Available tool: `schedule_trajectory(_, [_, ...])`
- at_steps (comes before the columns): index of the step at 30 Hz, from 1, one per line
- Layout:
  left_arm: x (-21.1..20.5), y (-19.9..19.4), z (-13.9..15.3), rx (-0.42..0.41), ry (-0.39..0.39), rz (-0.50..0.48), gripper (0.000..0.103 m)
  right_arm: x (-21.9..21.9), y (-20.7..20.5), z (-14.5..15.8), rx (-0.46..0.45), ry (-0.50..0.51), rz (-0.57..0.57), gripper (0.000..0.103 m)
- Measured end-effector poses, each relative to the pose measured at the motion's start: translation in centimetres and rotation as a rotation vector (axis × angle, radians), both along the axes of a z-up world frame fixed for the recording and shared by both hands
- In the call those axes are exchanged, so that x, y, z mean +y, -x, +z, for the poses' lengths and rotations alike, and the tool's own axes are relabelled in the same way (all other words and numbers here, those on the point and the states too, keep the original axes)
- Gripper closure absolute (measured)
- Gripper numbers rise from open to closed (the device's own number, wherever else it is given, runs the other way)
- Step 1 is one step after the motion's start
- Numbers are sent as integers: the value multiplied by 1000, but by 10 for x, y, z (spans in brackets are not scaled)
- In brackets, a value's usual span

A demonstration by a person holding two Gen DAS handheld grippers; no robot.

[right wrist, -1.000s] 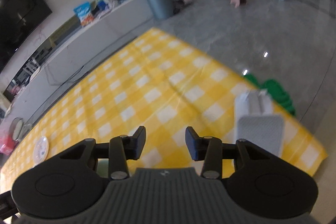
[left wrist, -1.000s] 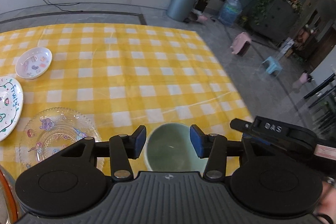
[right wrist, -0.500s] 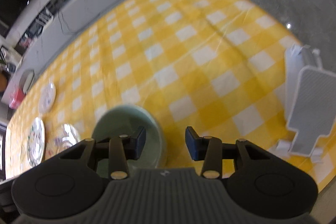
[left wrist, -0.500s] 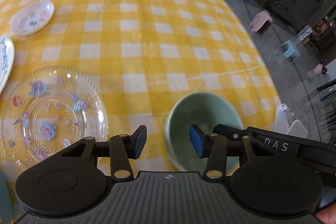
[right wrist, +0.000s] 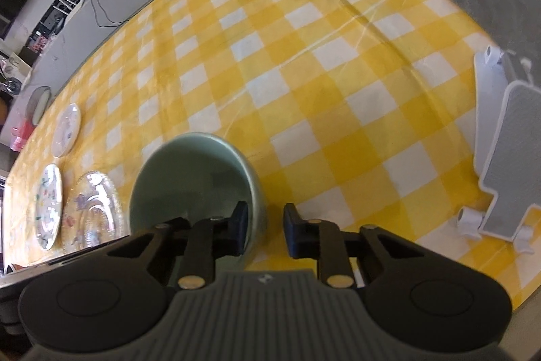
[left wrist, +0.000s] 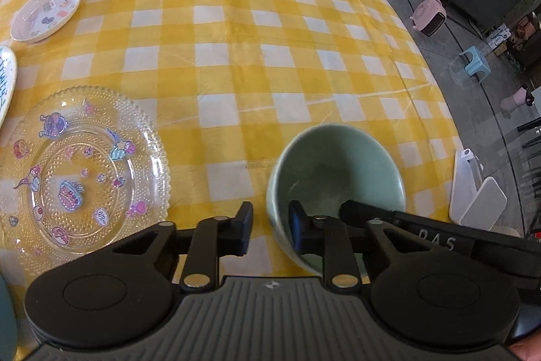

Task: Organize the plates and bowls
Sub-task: 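Lift the green bowl with both grippers and carry it over the steel bowls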

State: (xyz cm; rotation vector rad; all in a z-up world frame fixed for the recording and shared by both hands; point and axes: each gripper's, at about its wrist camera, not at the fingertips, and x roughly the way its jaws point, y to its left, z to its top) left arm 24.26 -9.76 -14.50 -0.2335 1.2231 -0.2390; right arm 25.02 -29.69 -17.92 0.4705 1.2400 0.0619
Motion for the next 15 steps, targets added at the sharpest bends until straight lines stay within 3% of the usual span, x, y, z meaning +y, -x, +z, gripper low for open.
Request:
schedule_trajectory(2, [-3, 0, 1, -1, -1, -9, 88, 1, 0, 0, -1, -10, 9, 90])
schedule_trajectory(15, [-10, 6, 2, -7, -27, 9, 90, 6, 4, 3, -11, 15, 28, 92])
